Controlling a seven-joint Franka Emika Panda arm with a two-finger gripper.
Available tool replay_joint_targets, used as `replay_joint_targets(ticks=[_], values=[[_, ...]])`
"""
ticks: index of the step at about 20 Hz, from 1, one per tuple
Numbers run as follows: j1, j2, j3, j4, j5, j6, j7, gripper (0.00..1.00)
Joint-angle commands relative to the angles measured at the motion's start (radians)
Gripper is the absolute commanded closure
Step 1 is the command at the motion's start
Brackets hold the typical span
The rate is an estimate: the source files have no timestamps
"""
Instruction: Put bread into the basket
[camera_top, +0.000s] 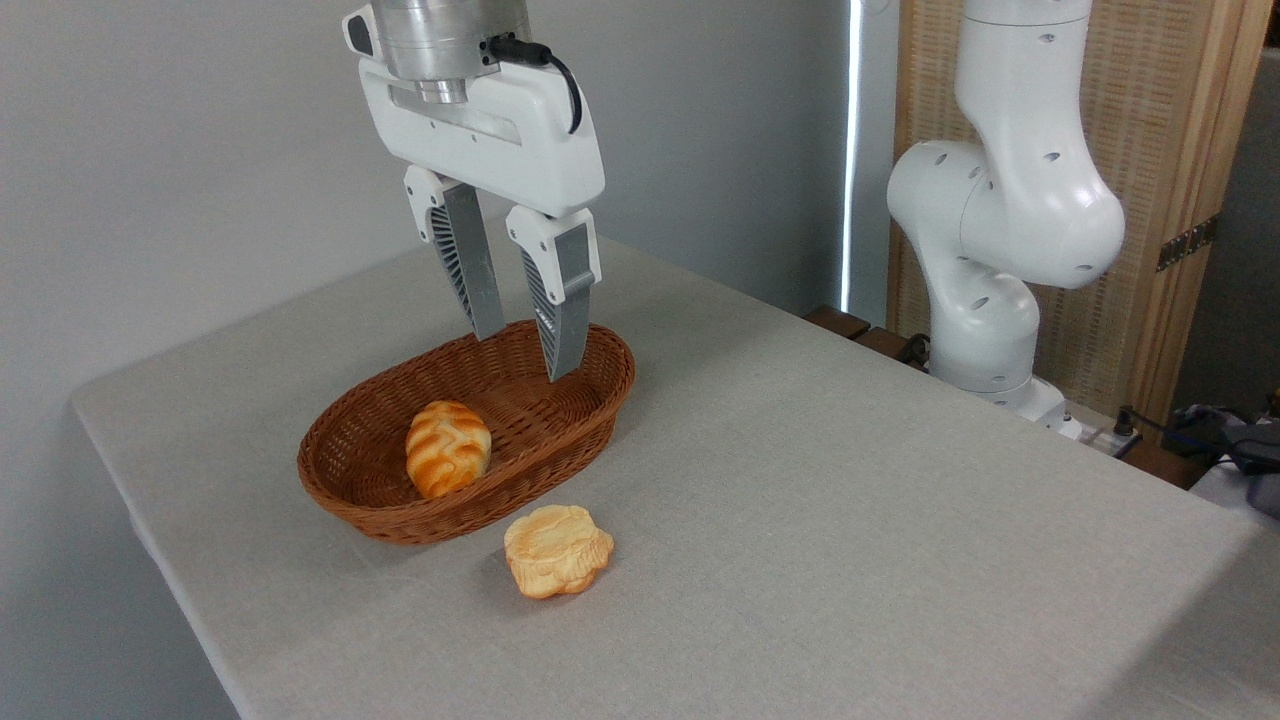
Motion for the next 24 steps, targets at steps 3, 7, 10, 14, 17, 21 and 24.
replay_joint_targets(ticks=[3, 7, 10, 14, 17, 21, 24], values=[[-0.001, -0.014, 0.005, -0.002, 0.011, -0.020, -0.005, 0.00], [-0.001, -0.014, 0.003, -0.002, 0.011, -0.020, -0.005, 0.00], [-0.001, -0.010, 0.003, -0.002, 0.005, -0.019, -0.011, 0.00], [-0.001, -0.008, 0.002, -0.002, 0.003, -0.016, -0.008, 0.00], [-0.006, -0.007, 0.002, -0.004, 0.009, -0.004, -0.007, 0.00], [-0.008, -0.005, 0.002, -0.007, 0.011, 0.021, -0.007, 0.00], [-0.008, 0.001, 0.002, -0.007, 0.012, 0.032, -0.007, 0.00]])
